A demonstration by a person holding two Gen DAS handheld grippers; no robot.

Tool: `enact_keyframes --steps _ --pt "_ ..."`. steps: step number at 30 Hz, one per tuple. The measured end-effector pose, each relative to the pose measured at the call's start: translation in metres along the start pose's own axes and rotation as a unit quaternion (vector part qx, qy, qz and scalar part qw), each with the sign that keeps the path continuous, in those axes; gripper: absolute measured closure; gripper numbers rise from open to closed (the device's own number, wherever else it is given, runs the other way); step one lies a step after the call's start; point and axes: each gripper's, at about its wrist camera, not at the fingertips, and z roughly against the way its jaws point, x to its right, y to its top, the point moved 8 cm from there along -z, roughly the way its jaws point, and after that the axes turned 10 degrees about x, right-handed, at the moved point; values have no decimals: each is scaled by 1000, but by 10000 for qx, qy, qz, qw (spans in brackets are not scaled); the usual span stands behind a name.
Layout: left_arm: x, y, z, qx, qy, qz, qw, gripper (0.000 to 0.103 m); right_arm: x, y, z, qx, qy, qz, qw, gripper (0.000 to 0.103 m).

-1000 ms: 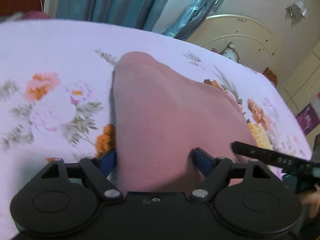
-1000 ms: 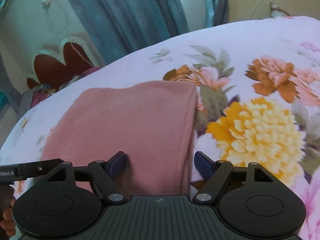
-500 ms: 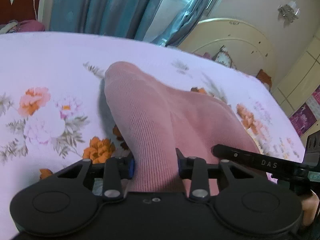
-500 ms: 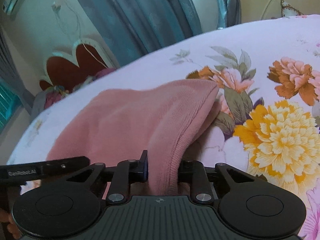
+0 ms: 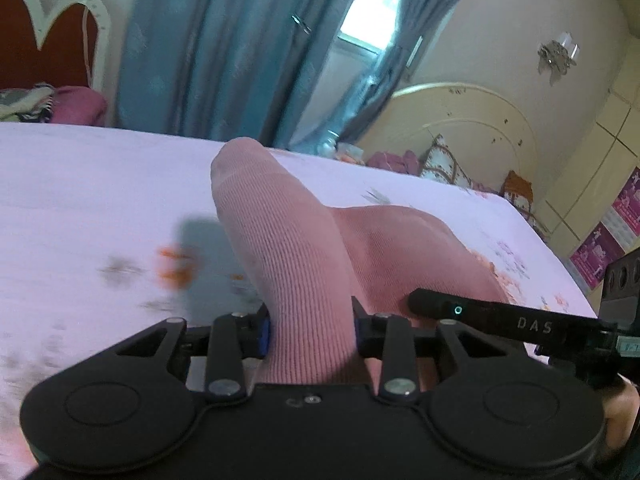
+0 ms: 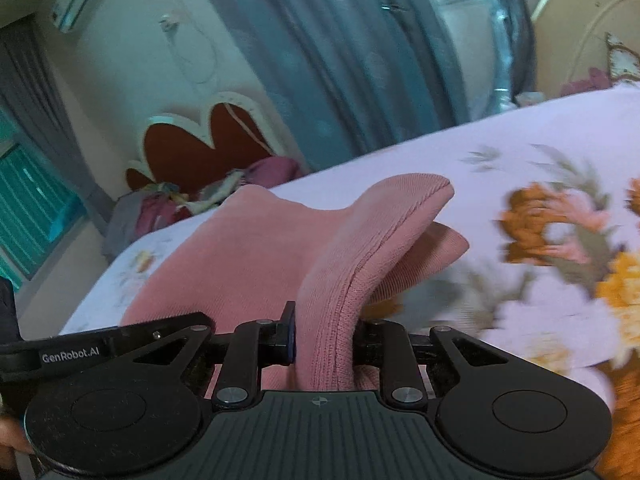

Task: Fold small clothes

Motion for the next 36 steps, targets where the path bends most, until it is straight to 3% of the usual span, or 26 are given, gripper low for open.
enact_keyframes --steps 7,14,19,23,30,33,36 --pt "-102 17 57 106 113 22 9999 69 -113 -35 -62 18 128 -9 9999 81" --pt "-208 29 93 84 469 57 9988 70 -204 -78 -147 -192 417 -176 9988 81" --pt "-270 19 99 18 681 123 9976 69 -228 -105 -197 -486 419 -100 9979 81" --pt "-311 -10 89 -235 903 77 9956 62 -215 -124 -218 -716 152 -84 9973 81" --pt "-314 -5 99 -83 973 -75 9952 53 -193 -122 -203 -606 -395 -5 9974 77" --pt "-313 3 119 329 1185 -360 9918 55 -204 -109 -192 -298 -466 202 9983 77" --pt "-301 23 123 683 1120 -616 9894 55 -223 -95 -196 -41 -436 598 9972 77"
